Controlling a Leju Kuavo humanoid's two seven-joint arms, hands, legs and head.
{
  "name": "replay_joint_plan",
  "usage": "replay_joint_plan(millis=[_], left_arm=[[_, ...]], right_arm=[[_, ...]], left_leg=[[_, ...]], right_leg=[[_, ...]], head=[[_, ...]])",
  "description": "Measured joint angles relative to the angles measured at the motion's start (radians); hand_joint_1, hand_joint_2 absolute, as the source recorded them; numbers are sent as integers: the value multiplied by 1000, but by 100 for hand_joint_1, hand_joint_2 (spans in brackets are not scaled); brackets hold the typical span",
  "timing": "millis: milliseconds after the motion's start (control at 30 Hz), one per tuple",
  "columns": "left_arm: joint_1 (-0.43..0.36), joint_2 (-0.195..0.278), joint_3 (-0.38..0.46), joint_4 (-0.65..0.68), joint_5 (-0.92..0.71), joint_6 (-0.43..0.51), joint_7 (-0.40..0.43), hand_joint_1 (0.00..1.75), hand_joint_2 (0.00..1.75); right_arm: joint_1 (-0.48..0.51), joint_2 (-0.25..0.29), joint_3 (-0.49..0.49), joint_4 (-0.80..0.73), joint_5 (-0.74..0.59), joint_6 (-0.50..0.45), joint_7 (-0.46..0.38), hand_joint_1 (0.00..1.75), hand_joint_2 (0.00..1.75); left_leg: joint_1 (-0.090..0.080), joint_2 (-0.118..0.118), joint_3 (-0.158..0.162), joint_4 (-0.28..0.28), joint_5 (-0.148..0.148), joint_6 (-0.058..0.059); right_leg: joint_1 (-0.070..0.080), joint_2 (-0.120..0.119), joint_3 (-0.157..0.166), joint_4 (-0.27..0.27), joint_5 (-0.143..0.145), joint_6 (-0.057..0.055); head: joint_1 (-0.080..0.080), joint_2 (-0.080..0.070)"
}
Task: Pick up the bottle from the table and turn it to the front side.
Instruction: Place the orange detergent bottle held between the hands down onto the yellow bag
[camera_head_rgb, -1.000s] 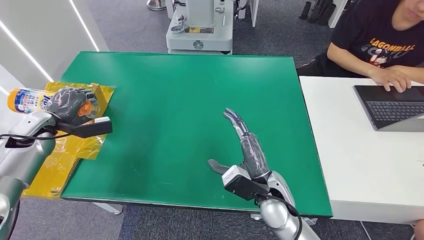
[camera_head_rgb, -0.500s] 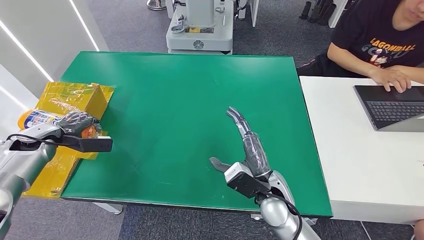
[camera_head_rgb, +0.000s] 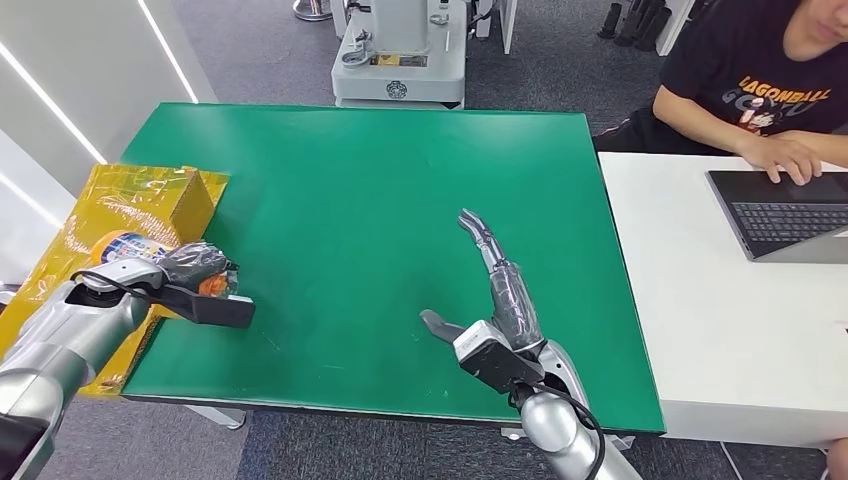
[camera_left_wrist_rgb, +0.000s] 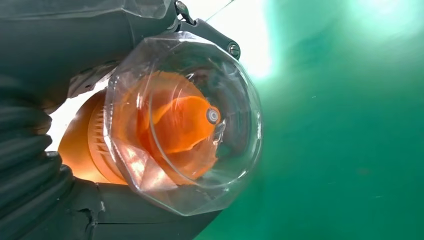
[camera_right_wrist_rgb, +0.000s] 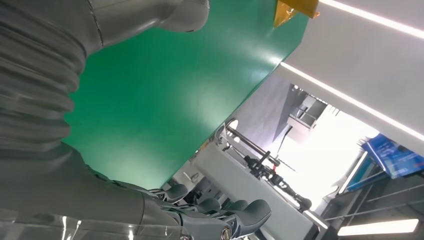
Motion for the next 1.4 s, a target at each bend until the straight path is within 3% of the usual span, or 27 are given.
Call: replay_joint_plan(millis=[600, 1000, 1200, 1400], left_arm=[[-69, -113, -66, 26, -38, -11, 6, 175, 175], [-50, -111, -66, 53, -19, -63, 51, 175, 175], [-46, -96, -66, 65, -23, -173, 162, 175, 175], [-41, -74, -66, 80, -38, -196, 244, 175, 175]], right_arm=[[4, 0, 7, -24, 1, 8, 16, 0, 175], [-9, 0, 13, -15, -6, 26, 10, 0, 175], [-16, 9, 22, -1, -14, 26, 0, 0, 175], [-20, 35, 25, 26, 3, 25, -9, 0, 175]], left_leg=[[0, -4, 0, 0, 1, -1], [0, -4, -1, 0, 1, -1], [0, -3, 0, 0, 1, -1], [1, -3, 0, -1, 1, -1]], right_leg=[[0, -4, 1, 0, 0, 0], [0, -4, 1, 0, 0, 0], [0, -3, 1, 0, 0, 0], [0, -3, 0, 1, 0, 0]], head=[[0, 0], [0, 0], [0, 0], [0, 0]])
